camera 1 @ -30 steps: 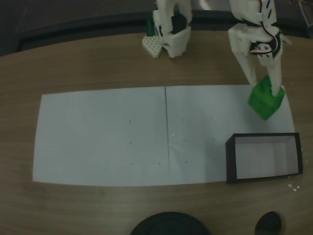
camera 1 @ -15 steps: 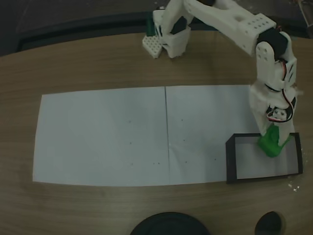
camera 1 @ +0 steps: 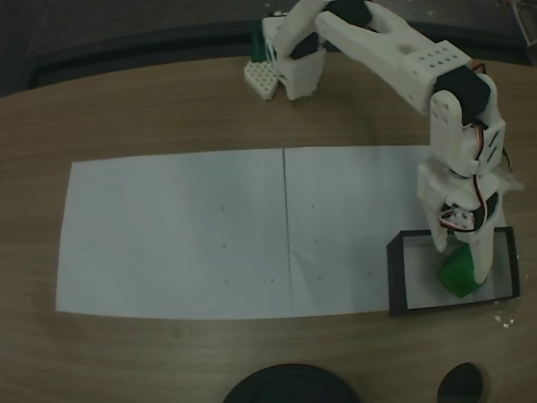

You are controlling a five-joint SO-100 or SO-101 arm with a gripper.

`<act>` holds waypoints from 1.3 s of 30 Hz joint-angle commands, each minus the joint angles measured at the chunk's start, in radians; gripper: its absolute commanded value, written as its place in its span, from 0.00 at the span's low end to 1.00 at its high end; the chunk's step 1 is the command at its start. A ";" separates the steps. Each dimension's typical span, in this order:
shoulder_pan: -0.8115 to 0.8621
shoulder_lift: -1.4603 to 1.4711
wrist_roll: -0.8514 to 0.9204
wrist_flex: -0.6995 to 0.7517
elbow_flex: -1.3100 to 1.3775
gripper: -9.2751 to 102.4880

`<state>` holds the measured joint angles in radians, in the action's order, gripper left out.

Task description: Grab a green square and put it in the box.

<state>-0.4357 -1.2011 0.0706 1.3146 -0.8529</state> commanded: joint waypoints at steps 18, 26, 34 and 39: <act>0.175 -0.945 -0.006 0.413 -0.018 0.08; 0.474 -1.626 0.002 0.311 -0.706 0.08; 0.522 -2.026 -0.002 0.110 -1.295 0.08; 0.522 -2.141 -0.006 -0.071 -1.540 0.09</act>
<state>0.0813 -3.3057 0.0706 1.3346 -2.3132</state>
